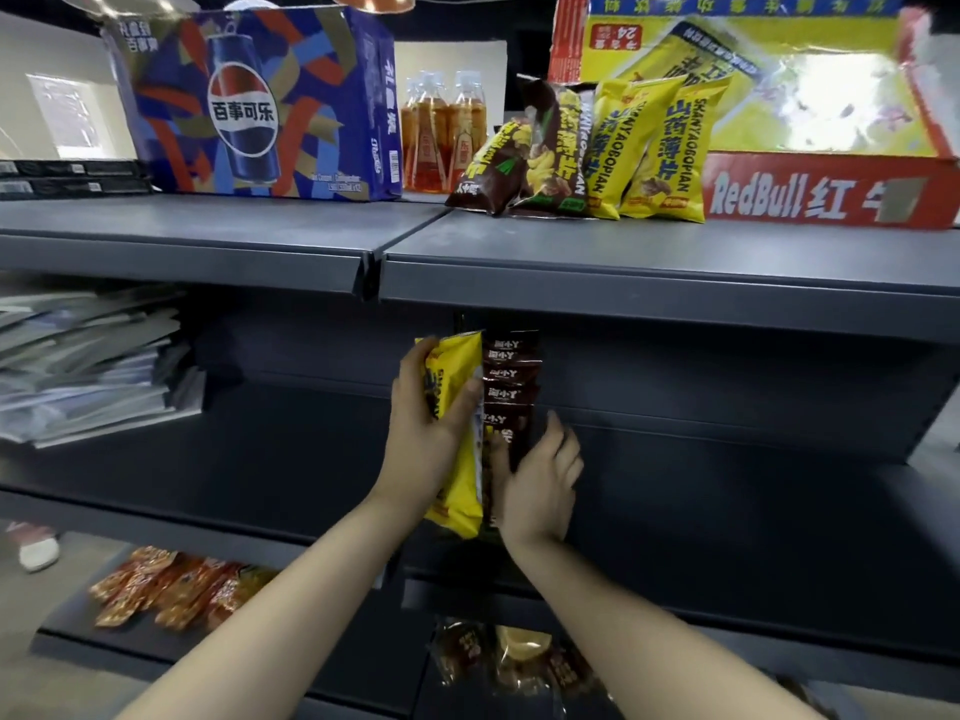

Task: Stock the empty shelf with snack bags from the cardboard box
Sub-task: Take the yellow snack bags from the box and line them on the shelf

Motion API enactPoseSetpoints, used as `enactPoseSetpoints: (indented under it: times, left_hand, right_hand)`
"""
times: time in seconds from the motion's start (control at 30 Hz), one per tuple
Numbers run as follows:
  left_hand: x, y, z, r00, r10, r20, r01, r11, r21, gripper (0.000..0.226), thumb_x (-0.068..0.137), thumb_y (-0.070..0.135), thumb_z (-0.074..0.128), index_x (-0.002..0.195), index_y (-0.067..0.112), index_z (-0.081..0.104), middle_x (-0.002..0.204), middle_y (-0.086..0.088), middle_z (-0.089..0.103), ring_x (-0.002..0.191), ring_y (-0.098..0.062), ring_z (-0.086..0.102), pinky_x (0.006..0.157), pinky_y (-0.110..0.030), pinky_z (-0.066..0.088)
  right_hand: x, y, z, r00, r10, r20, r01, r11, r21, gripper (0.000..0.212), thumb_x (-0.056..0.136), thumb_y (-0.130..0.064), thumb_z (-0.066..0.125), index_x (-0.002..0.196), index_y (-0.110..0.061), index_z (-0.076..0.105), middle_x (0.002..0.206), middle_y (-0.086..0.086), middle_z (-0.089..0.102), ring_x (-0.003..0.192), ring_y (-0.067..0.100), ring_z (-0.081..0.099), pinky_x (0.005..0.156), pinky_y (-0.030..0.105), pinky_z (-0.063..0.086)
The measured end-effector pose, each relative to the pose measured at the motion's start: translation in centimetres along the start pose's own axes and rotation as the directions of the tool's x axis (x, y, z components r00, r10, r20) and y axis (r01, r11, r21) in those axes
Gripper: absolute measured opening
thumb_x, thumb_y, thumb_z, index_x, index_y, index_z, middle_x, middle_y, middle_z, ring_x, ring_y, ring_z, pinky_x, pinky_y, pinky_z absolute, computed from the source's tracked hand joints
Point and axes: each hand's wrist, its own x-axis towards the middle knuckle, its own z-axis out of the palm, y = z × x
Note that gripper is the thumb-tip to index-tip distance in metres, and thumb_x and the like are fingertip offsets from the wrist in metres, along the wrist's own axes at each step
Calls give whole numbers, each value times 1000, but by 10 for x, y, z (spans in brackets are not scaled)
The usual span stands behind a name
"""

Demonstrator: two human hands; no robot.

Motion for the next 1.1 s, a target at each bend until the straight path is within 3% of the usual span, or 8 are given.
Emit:
enactPoseSetpoints:
  times: [0.13, 0.23, 0.33, 0.4, 0.57, 0.63, 0.77, 1.1]
  left_hand:
    - [-10, 24, 53, 993, 110, 34, -113, 989, 93, 58, 87, 42, 61, 138, 34, 33, 133, 5, 40, 123, -6, 41, 101, -26, 34]
    - [-13, 33, 102, 980, 179, 86, -194, 958, 211, 58, 89, 40, 58, 139, 30, 30, 135, 1, 35, 125, -14, 40, 97, -25, 35]
    - [-4, 21, 142, 979, 179, 99, -202, 921, 334, 59, 87, 44, 58, 138, 26, 34, 134, -4, 37, 125, -25, 43, 95, -37, 44]
    - [6, 6, 164, 985, 148, 87, -171, 888, 428, 60, 86, 44, 59, 137, 23, 37, 131, -9, 40, 122, -31, 45, 92, -44, 47]
    - [32, -31, 203, 992, 114, 55, -121, 732, 671, 64, 87, 43, 59, 135, 8, 38, 122, -22, 45, 110, -39, 47, 83, -48, 46]
    - [43, -43, 215, 995, 80, 59, -98, 683, 724, 65, 88, 45, 56, 135, 4, 36, 121, -23, 44, 110, -40, 46, 83, -48, 45]
    - [71, -70, 229, 997, 49, 62, -78, 639, 765, 63, 89, 48, 52, 129, 1, 38, 120, -24, 44, 110, -40, 45, 82, -48, 45]
    - [124, -110, 237, 983, -91, -160, 178, 695, 697, 74, 93, 34, 54, 143, -7, 18, 138, -31, 27, 107, -48, 51, 87, -48, 44]
  right_hand:
    - [19, 44, -51, 1000, 0, 21, -2, 996, 90, 38, 97, -28, 47, 128, -6, 51, 125, 13, 51, 119, 29, 46, 91, 37, 41]
    - [32, 82, -84, 997, 25, 75, -36, 988, 148, 24, 96, -16, 48, 115, -4, 56, 115, 14, 55, 109, 29, 54, 86, 30, 40]
    - [38, 111, -113, 993, 39, 110, -58, 983, 177, 22, 95, -11, 48, 115, -6, 57, 116, 10, 56, 108, 23, 55, 89, 25, 40]
    - [41, 126, -128, 993, 39, 110, -60, 980, 191, 23, 95, -10, 48, 116, -8, 57, 114, 8, 57, 106, 24, 58, 94, 33, 46]
    - [60, 147, -153, 983, 59, 172, -93, 976, 196, 20, 96, -13, 47, 113, -15, 57, 106, 5, 61, 98, 23, 61, 90, 41, 51]
    - [66, 150, -159, 976, 68, 206, -119, 962, 248, 18, 97, -12, 46, 109, -18, 57, 101, 4, 62, 90, 19, 63, 82, 35, 53]
    - [70, 147, -161, 955, 49, 292, -168, 901, 399, 23, 98, -6, 42, 98, -24, 57, 88, -1, 61, 70, 6, 59, 61, 15, 47]
    - [63, 148, -146, 929, -4, 369, -192, 849, 492, 28, 95, 4, 43, 94, -16, 62, 72, 3, 65, 53, 10, 57, 54, 18, 46]
